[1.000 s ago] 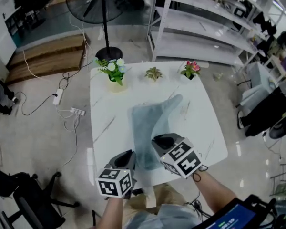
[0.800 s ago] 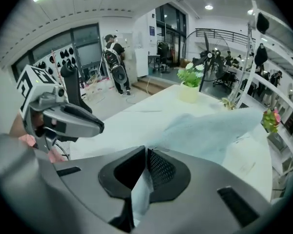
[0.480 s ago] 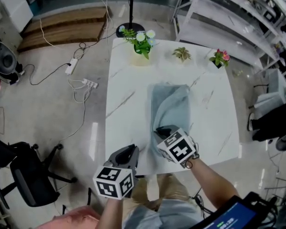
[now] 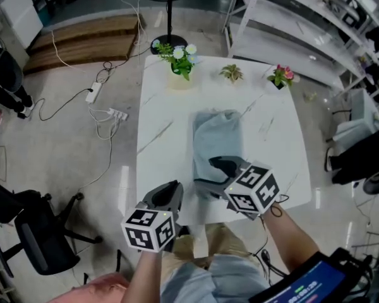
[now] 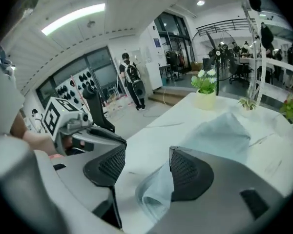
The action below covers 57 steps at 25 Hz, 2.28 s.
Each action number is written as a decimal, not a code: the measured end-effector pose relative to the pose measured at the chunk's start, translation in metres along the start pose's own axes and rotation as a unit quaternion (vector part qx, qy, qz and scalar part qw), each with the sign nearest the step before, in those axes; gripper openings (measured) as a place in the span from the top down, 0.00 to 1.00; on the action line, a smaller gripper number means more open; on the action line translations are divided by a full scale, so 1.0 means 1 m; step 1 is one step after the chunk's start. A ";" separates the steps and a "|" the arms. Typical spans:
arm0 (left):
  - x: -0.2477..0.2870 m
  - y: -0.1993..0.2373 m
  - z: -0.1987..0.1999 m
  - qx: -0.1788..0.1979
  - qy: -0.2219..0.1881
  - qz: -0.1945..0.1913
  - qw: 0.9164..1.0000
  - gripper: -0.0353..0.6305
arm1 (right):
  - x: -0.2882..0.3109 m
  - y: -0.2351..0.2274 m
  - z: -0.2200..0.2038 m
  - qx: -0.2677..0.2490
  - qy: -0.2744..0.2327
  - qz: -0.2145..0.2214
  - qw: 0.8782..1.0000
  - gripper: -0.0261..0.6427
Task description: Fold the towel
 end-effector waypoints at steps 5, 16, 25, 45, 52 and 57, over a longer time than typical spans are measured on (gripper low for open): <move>0.000 -0.003 0.006 0.005 -0.004 -0.005 1.000 0.90 | -0.037 -0.012 -0.008 0.022 -0.038 0.009 0.999 0.65; 0.006 0.009 -0.023 -0.007 0.021 0.001 1.000 0.90 | 0.037 0.022 -0.085 0.000 0.084 0.062 0.994 0.81; 0.033 -0.022 -0.007 0.039 0.025 -0.029 0.999 0.89 | -0.059 -0.009 -0.075 -0.012 -0.018 0.028 0.999 0.81; 0.072 -0.009 -0.072 0.107 0.173 -0.002 0.979 0.88 | -0.024 -0.027 -0.163 -0.012 0.053 0.031 0.998 0.81; 0.036 -0.046 -0.022 0.107 0.100 -0.029 0.989 0.88 | -0.090 -0.040 -0.106 -0.041 0.022 -0.011 0.999 0.81; 0.054 -0.081 -0.005 0.107 0.074 -0.058 0.990 0.88 | -0.125 -0.084 -0.021 -0.157 0.012 -0.091 0.983 0.70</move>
Point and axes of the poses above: the fingertips, and each gripper's own axes: x forward along the fingers, y to its left, z out of its top, the point moved 1 cm from there along -x, backward along the fingers, and after that the axes turned 8 degrees about y, right-handed, at the moved point
